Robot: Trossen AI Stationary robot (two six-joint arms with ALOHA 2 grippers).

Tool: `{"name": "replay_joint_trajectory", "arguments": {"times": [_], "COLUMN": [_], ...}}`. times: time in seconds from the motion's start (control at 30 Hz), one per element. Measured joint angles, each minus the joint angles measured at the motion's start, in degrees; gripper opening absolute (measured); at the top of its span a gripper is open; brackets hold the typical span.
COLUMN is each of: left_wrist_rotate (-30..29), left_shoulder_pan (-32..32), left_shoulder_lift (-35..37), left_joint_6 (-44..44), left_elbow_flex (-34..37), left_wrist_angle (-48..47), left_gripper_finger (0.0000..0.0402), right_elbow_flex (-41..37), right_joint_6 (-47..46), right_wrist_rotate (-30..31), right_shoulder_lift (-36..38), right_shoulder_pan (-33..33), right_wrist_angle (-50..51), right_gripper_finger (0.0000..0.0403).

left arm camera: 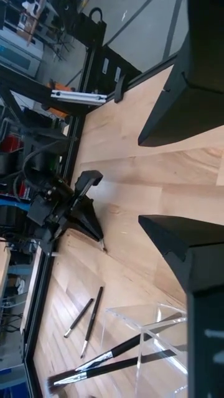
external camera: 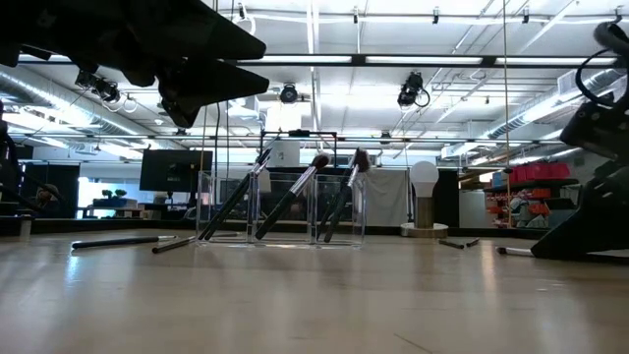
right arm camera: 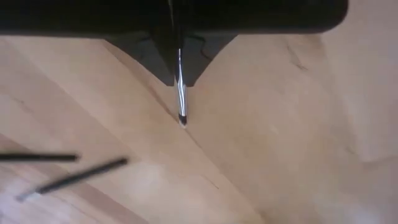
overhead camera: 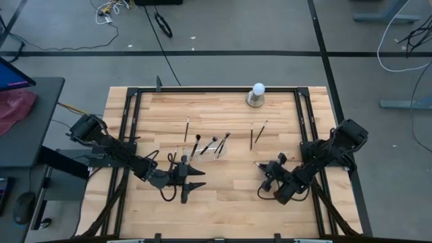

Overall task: Put items in baskets/containers
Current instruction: Put the eyeshadow brush into the transparent organizer

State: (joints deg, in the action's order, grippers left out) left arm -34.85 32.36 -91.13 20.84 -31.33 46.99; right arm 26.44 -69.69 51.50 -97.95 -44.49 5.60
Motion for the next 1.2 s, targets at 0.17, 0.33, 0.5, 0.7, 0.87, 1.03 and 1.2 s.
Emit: {"name": "replay_joint_trajectory", "arguments": {"times": [0.17, 0.33, 0.5, 0.7, 0.87, 1.03, 1.2], "left_wrist_rotate": [0.3, 4.0, 7.7, 6.6, 6.5, 9.3, 9.7], "left_shoulder_pan": [0.2, 0.6, 0.9, 0.1, -0.7, -0.3, -0.8], "left_shoulder_lift": [0.0, -2.0, -8.9, -15.2, -16.0, -16.1, -16.1], "left_joint_6": [-3.3, -10.3, -17.9, -26.1, -30.2, -33.8, -33.7], "left_elbow_flex": [-0.2, -2.9, -9.7, -20.1, -24.5, -25.0, -25.0], "left_wrist_angle": [0.6, 1.8, 3.3, 3.2, 3.7, 7.2, 8.3], "left_gripper_finger": [0.0197, 0.0197, 0.0197, 0.0197, 0.0197, 0.0197, 0.0183], "right_elbow_flex": [0.1, 0.2, 1.2, 6.2, 8.8, 8.9, 9.0], "right_joint_6": [18.9, 47.3, 66.2, 70.9, 72.8, 72.8, 72.8], "right_wrist_rotate": [-1.9, -3.7, -11.3, -21.2, -22.9, -23.1, -23.2], "right_shoulder_lift": [0.0, 0.1, 0.2, 0.2, 0.3, 0.3, 0.3], "right_shoulder_pan": [0.4, 1.7, 3.1, 4.3, 4.3, 4.3, 4.3], "right_wrist_angle": [-26.5, -59.2, -79.1, -77.2, -72.9, -72.1, -71.9], "right_gripper_finger": [0.0005, 0.0004, 0.0004, 0.0004, 0.0004, 0.0004, 0.0004]}}
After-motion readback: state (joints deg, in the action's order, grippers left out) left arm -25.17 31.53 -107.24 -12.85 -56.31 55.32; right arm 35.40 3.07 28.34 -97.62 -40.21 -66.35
